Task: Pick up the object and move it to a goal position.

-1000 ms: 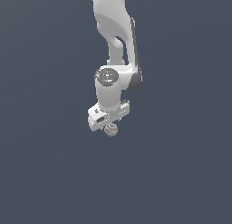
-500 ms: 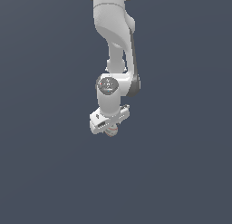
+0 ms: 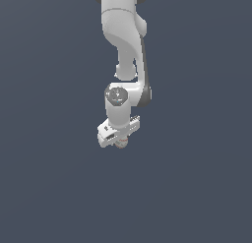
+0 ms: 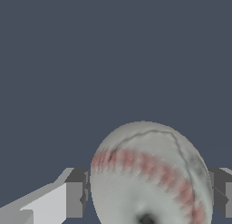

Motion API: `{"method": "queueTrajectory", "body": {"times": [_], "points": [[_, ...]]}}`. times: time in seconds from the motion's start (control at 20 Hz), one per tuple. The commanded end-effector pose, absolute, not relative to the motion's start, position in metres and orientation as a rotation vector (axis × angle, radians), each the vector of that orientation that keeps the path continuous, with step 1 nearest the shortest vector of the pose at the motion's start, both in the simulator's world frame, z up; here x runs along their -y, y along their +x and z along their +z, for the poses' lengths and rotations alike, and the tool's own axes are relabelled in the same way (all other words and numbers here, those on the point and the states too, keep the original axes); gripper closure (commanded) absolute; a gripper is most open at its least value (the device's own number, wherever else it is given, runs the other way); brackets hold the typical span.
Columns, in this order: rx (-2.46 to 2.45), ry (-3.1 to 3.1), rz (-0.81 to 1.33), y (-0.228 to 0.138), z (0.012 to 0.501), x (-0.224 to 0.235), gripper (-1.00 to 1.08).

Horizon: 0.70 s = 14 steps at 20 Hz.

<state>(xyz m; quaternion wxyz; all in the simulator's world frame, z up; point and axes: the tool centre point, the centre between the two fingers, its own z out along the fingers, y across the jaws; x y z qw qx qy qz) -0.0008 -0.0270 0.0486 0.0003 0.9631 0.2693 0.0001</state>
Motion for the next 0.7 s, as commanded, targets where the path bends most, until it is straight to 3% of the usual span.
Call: {"method": "queueTrajectory", "body": {"times": [0.0,0.65], "points": [[-0.848,3.025,0.0,-0.001,0.048,0.026,1.08],[-0.847,3.024,0.0,-0.003,0.066,0.022,1.08]]}}
